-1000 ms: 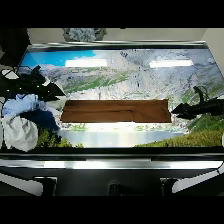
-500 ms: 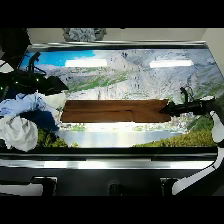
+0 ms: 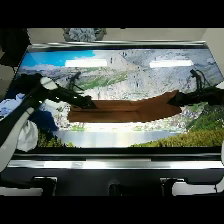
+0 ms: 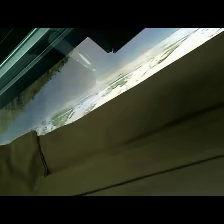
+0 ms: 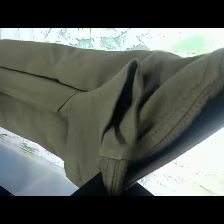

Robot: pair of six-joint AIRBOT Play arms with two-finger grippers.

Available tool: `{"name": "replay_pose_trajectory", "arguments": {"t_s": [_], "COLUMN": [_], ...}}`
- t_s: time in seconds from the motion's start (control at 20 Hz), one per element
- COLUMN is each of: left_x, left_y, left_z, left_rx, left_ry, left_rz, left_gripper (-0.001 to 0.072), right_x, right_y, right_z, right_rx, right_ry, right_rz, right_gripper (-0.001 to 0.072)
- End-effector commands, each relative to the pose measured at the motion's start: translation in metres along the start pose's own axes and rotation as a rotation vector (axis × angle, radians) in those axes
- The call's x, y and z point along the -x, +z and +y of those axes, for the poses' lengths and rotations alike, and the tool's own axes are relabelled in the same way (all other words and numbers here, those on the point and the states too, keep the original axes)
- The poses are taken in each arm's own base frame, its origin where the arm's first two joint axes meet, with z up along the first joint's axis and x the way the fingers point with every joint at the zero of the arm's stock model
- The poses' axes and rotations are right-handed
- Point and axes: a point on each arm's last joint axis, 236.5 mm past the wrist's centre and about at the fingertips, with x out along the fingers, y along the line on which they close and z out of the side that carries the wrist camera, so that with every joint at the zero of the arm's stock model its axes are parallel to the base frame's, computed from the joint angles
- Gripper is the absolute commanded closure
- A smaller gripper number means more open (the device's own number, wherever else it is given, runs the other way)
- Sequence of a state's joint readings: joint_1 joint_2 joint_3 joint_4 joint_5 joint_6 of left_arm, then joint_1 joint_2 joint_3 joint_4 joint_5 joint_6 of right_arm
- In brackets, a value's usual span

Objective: Fold the shirts.

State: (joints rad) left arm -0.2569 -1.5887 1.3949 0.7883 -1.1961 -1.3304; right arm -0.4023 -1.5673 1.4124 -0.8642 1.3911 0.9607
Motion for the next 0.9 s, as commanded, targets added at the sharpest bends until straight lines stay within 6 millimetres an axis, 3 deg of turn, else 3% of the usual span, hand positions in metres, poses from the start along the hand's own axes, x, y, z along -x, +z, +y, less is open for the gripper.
{"name": "replay_pose_trajectory", "arguments": {"t_s": [0.0, 0.2, 0.4, 0.55, 0.7, 0.85], "left_x": [-0.073, -0.135, -0.190, -0.220, -0.249, -0.262], "left_y": [0.001, 0.009, 0.009, -0.003, -0.022, -0.024], "left_z": [-0.036, -0.080, -0.117, -0.144, -0.153, -0.162], "left_rx": [-0.005, -0.009, 0.098, 0.200, 0.287, 0.306], "left_ry": [-0.028, -0.080, -0.204, -0.317, -0.341, -0.372], "left_rz": [-0.048, -0.001, 0.064, 0.112, 0.149, 0.124], "left_gripper": [0.0680, 0.0681, 0.0681, 0.0681, 0.0681, 0.0681], "right_x": [0.048, 0.088, 0.120, 0.136, 0.144, 0.145], "right_y": [-0.004, -0.014, -0.021, -0.026, -0.028, -0.029], "right_z": [0.032, 0.075, 0.108, 0.125, 0.140, 0.144], "right_rx": [0.060, 0.135, 0.191, 0.208, 0.208, 0.201], "right_ry": [-0.079, -0.096, -0.128, -0.143, -0.131, -0.118], "right_rz": [-0.030, -0.068, -0.129, -0.166, -0.192, -0.195], "right_gripper": [0.0670, 0.0670, 0.0669, 0.0669, 0.0669, 0.0669]}}
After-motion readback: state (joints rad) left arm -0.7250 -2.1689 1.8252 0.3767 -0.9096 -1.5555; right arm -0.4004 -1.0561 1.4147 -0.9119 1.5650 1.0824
